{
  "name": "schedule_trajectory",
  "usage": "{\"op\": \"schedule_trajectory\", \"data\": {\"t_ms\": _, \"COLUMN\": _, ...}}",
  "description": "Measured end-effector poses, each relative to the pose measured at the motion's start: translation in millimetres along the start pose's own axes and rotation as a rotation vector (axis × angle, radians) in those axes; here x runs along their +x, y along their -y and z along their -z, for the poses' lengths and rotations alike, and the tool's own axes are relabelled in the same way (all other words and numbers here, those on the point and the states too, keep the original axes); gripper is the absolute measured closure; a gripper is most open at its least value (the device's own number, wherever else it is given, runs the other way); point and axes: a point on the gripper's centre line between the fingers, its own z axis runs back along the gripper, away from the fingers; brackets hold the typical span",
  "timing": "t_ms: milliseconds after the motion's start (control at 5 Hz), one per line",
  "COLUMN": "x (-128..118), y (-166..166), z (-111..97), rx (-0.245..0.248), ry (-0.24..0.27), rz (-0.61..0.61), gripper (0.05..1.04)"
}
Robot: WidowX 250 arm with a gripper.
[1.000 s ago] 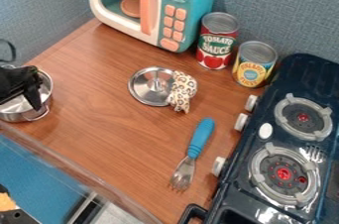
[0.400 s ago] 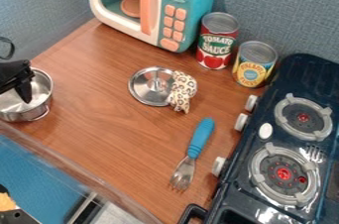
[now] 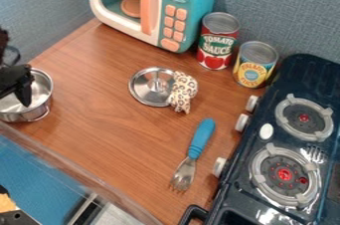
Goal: Put the silver pot on the left side of the blue fork
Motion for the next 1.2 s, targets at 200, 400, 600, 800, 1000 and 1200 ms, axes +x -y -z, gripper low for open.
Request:
{"op": "schedule_trajectory", "data": {"t_ms": 200, "x": 1, "y": 5, "z": 2, "rx": 0.014, "ry": 0.016, "rz": 0.013, "gripper": 0.425}}
{"op": "schedule_trajectory", "data": {"t_ms": 400, "x": 2, "y": 7, "z": 2, "rx": 0.013, "ry": 0.009, "rz": 0.013, "gripper": 0.709}}
{"op": "schedule_trajectory", "data": {"t_ms": 600, "x": 8, "y": 13, "z": 0, "rx": 0.004, "ry": 0.035, "rz": 0.03, "gripper": 0.917}}
{"op": "schedule_trajectory", "data": {"t_ms": 800, "x": 10, "y": 13, "z": 1, "rx": 0.008, "ry": 0.042, "rz": 0.035, "gripper": 1.014}}
{"op": "schedule_trajectory", "data": {"t_ms": 1000, "x": 13, "y": 16, "z": 1, "rx": 0.001, "ry": 0.055, "rz": 0.029, "gripper": 1.024}}
{"op": "schedule_trajectory", "data": {"t_ms": 1200, "x": 14, "y": 21, "z": -8, "rx": -0.037, "ry": 0.058, "rz": 0.045, "gripper": 1.026}}
